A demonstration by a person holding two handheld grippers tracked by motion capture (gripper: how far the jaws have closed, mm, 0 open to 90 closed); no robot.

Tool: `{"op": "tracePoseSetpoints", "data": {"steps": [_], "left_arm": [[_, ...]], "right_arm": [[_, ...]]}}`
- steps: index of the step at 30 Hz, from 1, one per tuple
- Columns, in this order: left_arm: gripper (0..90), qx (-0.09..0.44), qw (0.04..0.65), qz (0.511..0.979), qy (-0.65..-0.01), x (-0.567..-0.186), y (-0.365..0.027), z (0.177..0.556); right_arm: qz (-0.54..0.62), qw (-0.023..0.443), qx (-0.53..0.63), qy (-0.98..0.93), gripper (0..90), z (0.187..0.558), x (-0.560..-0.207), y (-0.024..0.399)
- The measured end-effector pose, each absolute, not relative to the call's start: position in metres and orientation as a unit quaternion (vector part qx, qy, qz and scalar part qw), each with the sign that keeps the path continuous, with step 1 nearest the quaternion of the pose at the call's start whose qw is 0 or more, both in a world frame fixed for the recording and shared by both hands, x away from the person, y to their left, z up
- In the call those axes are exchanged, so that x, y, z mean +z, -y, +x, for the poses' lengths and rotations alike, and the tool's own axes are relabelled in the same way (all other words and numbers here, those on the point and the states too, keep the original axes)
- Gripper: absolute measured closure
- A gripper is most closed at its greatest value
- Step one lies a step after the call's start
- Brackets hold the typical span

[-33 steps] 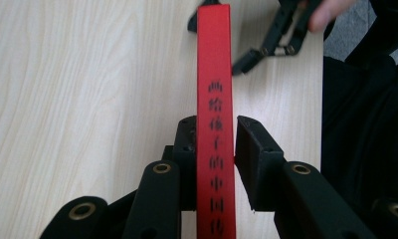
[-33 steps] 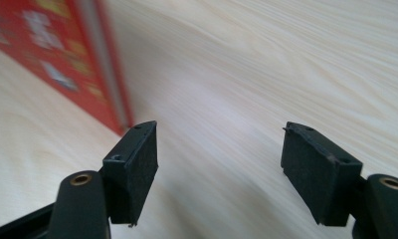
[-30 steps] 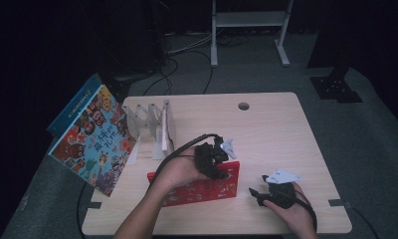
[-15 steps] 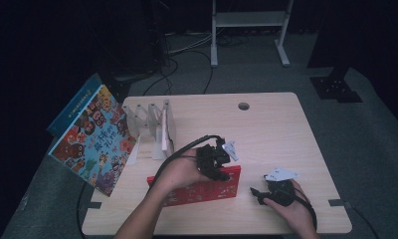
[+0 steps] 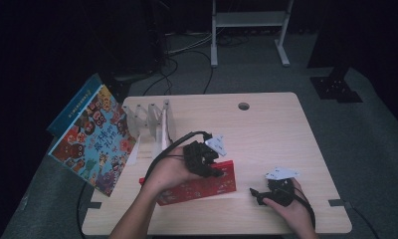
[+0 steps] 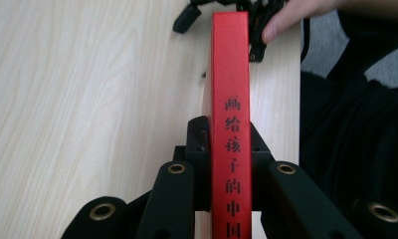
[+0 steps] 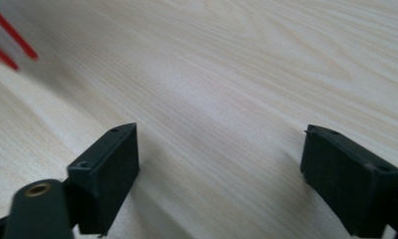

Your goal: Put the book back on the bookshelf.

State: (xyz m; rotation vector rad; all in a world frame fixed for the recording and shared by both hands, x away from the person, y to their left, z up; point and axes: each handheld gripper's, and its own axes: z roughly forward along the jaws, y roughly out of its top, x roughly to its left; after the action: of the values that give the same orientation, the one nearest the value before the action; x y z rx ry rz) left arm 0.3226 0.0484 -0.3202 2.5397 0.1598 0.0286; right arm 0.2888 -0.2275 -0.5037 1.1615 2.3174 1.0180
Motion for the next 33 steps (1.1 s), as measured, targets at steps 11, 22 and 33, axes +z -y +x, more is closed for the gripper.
{"op": "tracePoseSetpoints", "data": {"steps": [11,22,33], "left_arm": [[79.7,0.025,0.359,0.927,-0.102,-0.302,-0.099,0.325],[79.7,0.04,0.397,0.905,-0.145,-0.294,-0.136,0.327],[79.6,0.08,0.427,0.879,-0.197,-0.285,-0.178,0.32]], "right_arm": [[0.412,0.177,0.359,-0.819,12.6,0.289,-0.504,0.227],[0.413,0.178,0.359,-0.818,12.5,0.289,-0.504,0.227],[0.413,0.177,0.359,-0.818,12.5,0.289,-0.504,0.227]]}}
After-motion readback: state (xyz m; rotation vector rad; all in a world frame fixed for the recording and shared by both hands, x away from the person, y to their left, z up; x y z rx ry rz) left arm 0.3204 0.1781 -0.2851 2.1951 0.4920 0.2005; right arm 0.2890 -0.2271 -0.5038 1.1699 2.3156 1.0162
